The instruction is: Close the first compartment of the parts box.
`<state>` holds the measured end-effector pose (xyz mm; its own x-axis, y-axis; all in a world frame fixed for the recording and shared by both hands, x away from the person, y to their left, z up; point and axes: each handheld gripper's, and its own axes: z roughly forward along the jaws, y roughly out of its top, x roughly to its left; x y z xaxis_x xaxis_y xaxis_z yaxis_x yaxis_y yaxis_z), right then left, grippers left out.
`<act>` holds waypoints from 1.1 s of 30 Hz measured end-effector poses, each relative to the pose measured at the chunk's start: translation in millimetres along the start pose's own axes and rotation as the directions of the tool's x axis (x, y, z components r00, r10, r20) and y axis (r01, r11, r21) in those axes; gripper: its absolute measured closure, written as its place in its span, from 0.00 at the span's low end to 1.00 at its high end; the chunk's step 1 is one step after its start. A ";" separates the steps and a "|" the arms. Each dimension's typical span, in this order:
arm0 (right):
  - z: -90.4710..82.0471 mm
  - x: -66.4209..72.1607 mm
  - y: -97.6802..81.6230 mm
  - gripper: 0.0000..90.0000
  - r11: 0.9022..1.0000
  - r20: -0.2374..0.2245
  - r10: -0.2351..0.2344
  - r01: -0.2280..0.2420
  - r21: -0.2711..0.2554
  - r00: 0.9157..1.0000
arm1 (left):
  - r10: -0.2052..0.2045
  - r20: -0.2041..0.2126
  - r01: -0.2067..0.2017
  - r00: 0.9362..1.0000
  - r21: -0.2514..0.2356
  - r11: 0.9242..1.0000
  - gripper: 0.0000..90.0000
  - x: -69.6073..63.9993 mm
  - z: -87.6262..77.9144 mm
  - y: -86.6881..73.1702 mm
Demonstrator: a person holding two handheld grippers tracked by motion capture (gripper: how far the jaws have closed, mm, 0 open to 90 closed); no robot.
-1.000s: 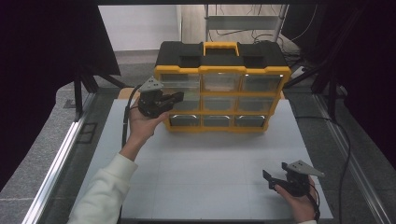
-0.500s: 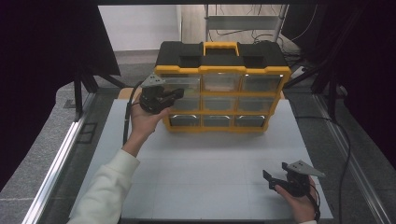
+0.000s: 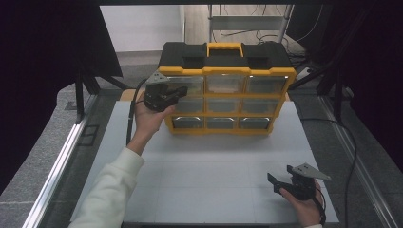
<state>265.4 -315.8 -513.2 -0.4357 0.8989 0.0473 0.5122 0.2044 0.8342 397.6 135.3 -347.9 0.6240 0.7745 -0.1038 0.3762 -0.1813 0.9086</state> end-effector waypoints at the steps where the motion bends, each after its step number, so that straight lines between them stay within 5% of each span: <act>1: 0.0 0.0 0.0 0.18 1.000 0.000 0.000 0.000 0.000 1.000 | 0.001 -0.002 -0.001 1.000 0.000 1.000 0.99 0.1 0.3 0.3; 22: -0.1 -0.4 -0.1 0.18 1.000 0.002 -0.001 0.001 0.000 1.000 | 0.009 -0.021 -0.009 1.000 0.002 1.000 0.99 3.2 -1.3 2.9; 33: -0.4 0.4 -0.1 0.18 1.000 0.001 -0.002 0.002 0.003 1.000 | 0.050 0.011 -0.050 0.999 0.013 0.999 0.99 -9.1 -27.4 -26.3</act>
<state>264.9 -315.6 -513.1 -0.4365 0.8986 0.0450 0.5131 0.2075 0.8329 363.3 149.6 -359.7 0.6498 0.7576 -0.0627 0.3533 -0.2279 0.9073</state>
